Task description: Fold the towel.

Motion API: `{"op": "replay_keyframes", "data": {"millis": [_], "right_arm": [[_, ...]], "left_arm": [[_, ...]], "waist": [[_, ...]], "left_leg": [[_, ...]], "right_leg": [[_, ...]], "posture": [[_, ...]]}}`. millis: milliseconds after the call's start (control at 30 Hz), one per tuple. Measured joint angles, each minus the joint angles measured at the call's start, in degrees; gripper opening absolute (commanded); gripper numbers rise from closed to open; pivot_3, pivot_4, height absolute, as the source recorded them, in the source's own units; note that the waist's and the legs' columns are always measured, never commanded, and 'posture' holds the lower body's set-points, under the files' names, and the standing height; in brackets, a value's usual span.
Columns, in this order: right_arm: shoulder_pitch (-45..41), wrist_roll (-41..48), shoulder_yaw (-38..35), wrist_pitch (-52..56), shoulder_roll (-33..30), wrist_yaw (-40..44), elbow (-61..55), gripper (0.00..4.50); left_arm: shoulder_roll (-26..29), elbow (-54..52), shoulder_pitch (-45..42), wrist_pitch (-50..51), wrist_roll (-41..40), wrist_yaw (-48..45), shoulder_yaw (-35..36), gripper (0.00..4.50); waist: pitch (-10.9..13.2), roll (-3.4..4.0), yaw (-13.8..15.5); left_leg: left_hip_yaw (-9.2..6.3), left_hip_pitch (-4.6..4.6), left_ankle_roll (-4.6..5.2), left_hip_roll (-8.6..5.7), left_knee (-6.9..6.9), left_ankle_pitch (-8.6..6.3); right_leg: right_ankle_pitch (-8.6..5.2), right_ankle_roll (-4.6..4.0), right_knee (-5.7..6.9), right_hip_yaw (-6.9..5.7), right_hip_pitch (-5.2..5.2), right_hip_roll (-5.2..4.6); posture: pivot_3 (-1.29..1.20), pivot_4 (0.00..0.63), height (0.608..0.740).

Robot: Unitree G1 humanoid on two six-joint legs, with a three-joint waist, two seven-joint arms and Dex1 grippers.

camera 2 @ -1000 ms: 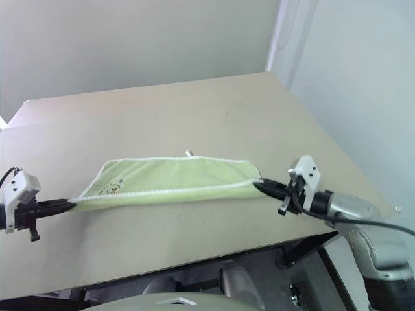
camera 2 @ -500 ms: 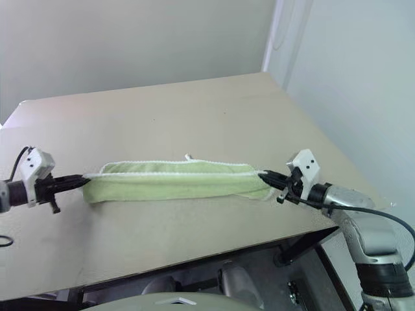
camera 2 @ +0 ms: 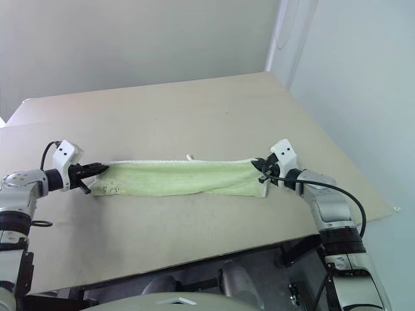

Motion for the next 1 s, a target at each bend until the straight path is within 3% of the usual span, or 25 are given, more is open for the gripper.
{"op": "replay_keyframes", "data": {"millis": [167, 333, 433, 633, 700, 867, 1000], "right_arm": [[-2.4, -1.2, 0.1, -0.2, 1.9, -1.5, 4.4, 0.03], [-3.4, -2.2, 0.1, 0.2, 2.9, -2.3, 6.5, 0.0], [-4.3, -1.4, 0.1, 4.4, 2.8, -0.4, 6.4, 0.7], [-5.2, 1.3, -0.2, 9.4, 2.9, 1.7, 3.2, 2.91], [-5.2, 2.6, -1.6, 11.1, 3.0, 0.9, 1.8, 3.61], [-6.7, 14.5, -13.4, 29.0, 3.2, -4.4, -4.9, 3.61], [-6.8, 27.4, -24.9, 48.2, 3.6, -10.0, -12.6, 3.61]], "left_arm": [[-2.2, 5.3, -3.6, -2.9, 1.6, 3.1, -0.2, 0.0], [-3.0, 7.8, -3.7, -4.3, 2.0, 3.7, -0.4, 1.35], [-3.0, 8.4, -3.8, -4.4, 2.1, 3.6, -0.4, 2.41], [-3.0, 9.5, -4.7, -4.9, 2.1, 4.1, 0.0, 4.5], [-3.1, 9.5, -5.2, -4.9, 2.1, 4.9, 0.2, 4.5], [-3.4, 5.7, -5.5, -1.7, -1.2, 3.3, 2.5, 4.5], [-3.8, -4.7, -4.9, 4.8, -5.8, -0.8, 3.8, 4.5]], "waist": [[0.0, 0.01, -0.2], [0.0, 0.02, -0.2], [0.0, 0.01, -0.2], [0.0, 0.01, -0.2], [0.0, 0.01, -0.1], [0.0, 0.01, 0.0], [0.0, 0.02, 0.1]], "left_leg": [[-0.01, -0.01, 0.0, 0.0, -0.01, 0.0], [-0.02, -0.01, 0.0, 0.0, -0.02, 0.0], [-0.03, -0.01, 0.0, 0.0, 0.0, 0.0], [-0.06, -0.01, 0.01, 0.0, 0.0, 0.0], [-0.08, -0.03, 0.01, 0.0, 0.0, 0.0], [-0.15, -0.08, 0.01, 0.0, 0.0, 0.0], [-0.23, -0.09, 0.01, 0.01, -0.01, 0.0]], "right_leg": [[0.05, 0.04, 0.01, 0.0, -0.01, 0.0], [0.06, 0.04, 0.02, 0.0, -0.01, 0.0], [0.06, 0.03, 0.03, 0.0, 0.0, 0.0], [0.07, 0.04, 0.05, -0.02, 0.0, 0.02], [0.07, 0.05, 0.05, -0.03, -0.01, 0.02], [0.08, 0.03, 0.04, -0.08, -0.01, 0.01], [0.07, 0.03, 0.05, -0.17, -0.01, 0.01]], "posture": [[0.0, 0.0, 0.74], [0.0, 0.0, 0.74], [0.0, 0.0, 0.74], [0.0, 0.0, 0.74], [0.0, 0.0, 0.74], [0.0, 0.0, 0.74], [0.0, 0.0, 0.74]]}}
